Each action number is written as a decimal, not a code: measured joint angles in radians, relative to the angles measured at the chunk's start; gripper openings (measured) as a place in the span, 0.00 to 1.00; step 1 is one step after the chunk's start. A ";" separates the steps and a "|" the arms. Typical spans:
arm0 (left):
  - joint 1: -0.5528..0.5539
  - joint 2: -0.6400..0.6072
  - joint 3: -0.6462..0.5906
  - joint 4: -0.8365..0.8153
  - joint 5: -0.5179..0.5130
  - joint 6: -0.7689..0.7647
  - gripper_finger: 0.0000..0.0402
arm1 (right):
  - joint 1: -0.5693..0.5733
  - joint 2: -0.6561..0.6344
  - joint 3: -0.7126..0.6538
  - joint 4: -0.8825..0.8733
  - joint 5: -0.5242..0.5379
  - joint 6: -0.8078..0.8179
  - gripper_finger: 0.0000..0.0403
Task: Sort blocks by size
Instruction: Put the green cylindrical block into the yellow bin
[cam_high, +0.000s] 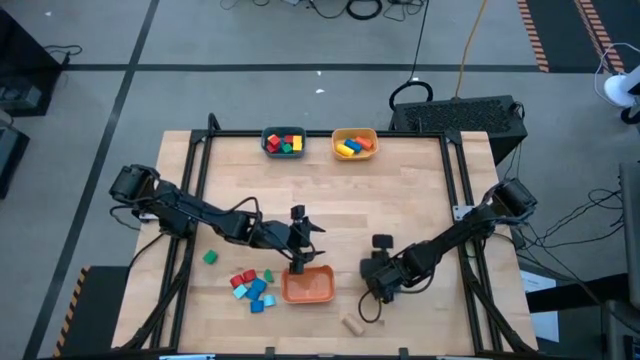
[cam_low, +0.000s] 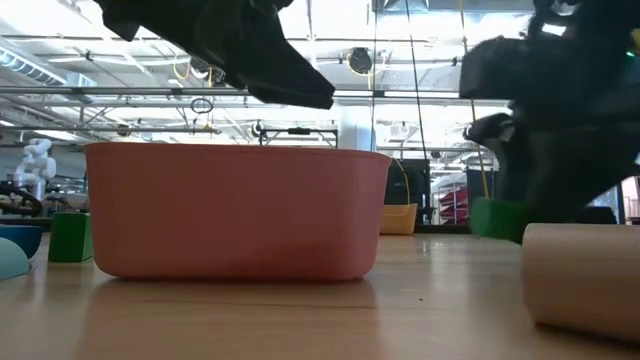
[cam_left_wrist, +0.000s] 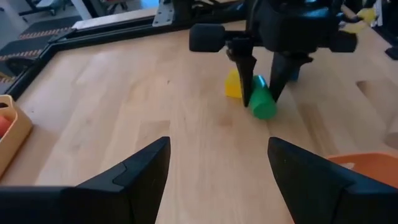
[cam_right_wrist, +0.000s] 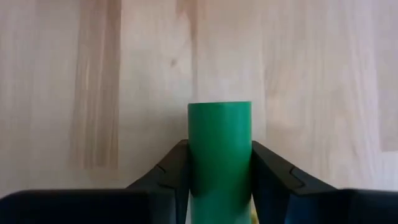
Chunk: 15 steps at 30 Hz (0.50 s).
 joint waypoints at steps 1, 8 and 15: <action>0.000 0.000 0.000 -0.001 0.000 0.001 0.68 | -0.003 0.000 0.000 0.007 0.018 0.001 0.27; 0.000 0.000 0.000 0.004 -0.051 -0.043 0.68 | -0.011 0.000 0.000 0.048 0.329 0.019 0.27; 0.005 0.000 0.000 0.008 -0.084 -0.080 0.68 | -0.015 0.000 0.000 0.063 0.489 0.005 0.27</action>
